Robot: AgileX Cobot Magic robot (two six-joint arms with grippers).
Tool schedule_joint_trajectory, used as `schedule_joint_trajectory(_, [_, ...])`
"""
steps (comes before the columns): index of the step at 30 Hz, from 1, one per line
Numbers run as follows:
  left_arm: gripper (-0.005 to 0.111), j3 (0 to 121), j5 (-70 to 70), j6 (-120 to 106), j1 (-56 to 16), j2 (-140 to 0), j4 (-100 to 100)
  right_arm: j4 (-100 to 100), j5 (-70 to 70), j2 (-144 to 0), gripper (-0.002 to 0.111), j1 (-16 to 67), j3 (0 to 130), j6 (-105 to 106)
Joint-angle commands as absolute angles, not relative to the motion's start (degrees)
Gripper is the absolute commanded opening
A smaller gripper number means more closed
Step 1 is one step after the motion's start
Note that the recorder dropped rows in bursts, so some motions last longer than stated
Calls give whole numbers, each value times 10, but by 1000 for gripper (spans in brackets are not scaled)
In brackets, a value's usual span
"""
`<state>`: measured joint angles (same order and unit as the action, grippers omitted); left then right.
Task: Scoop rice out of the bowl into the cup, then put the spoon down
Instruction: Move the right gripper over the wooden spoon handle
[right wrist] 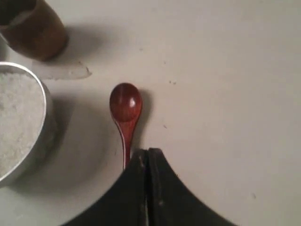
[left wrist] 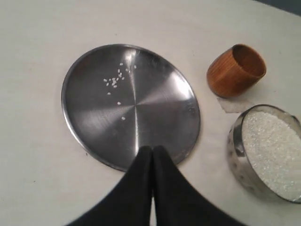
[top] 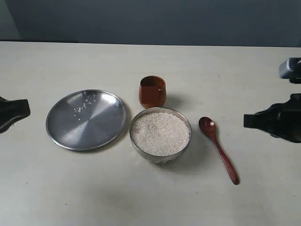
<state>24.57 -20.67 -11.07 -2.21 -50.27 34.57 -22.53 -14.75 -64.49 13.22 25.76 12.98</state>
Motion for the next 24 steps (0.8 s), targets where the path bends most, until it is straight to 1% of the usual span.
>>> schedule_joint_trajectory(1, [0,250,-204,-142,-24,-541,350,-216,-125,-713,-1,157,262,135])
schedule_joint_trajectory(8, [0,250,-202,-144,-24,-581,335,-195,-118,-812,-1,196,272,135])
schedule_joint_trajectory(18, [0,250,-197,-169,-24,-644,312,-195,-94,-849,0,201,272,134])
schedule_joint_trajectory(20, [0,250,-196,-169,-24,-647,314,-195,-94,-849,5,201,272,134])
schedule_joint_trajectory(24, [0,250,-194,-169,-24,-647,314,-196,-95,-849,29,201,272,134])
